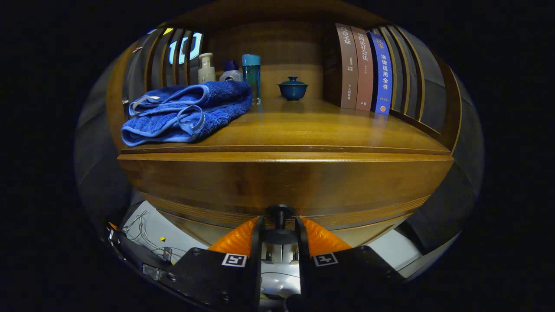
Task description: Pull open the drawer, take out the items inside it, and place them on the countertop above the cabinet.
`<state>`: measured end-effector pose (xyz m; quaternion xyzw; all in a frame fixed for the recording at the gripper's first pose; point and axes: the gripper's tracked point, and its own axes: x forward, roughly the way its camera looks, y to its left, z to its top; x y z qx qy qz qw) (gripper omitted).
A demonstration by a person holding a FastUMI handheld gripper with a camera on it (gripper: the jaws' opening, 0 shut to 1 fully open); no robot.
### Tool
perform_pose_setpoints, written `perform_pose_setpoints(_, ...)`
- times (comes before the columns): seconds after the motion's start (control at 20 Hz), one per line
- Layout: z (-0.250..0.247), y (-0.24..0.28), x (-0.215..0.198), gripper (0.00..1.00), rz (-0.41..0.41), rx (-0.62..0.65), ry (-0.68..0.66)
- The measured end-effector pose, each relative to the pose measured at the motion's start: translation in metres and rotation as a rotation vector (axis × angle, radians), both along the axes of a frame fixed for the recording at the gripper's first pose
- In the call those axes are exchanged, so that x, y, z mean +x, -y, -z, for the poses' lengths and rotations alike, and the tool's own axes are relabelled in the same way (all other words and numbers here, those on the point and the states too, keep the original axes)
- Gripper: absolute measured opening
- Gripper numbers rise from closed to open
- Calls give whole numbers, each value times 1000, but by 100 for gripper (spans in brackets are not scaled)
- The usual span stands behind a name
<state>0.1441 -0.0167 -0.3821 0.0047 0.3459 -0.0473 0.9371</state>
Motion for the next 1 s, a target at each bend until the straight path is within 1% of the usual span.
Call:
perform_pose_setpoints(0.3,-7,-4,-26,41,-23,-20,-25)
perform_pose_setpoints(0.45,-10,-7,-49,41,-16,-6,-34)
perform_pose_setpoints(0.75,-18,-14,-98,41,-35,-16,-38)
perform_pose_setpoints(1.0,-22,-17,-129,41,-30,-10,-36)
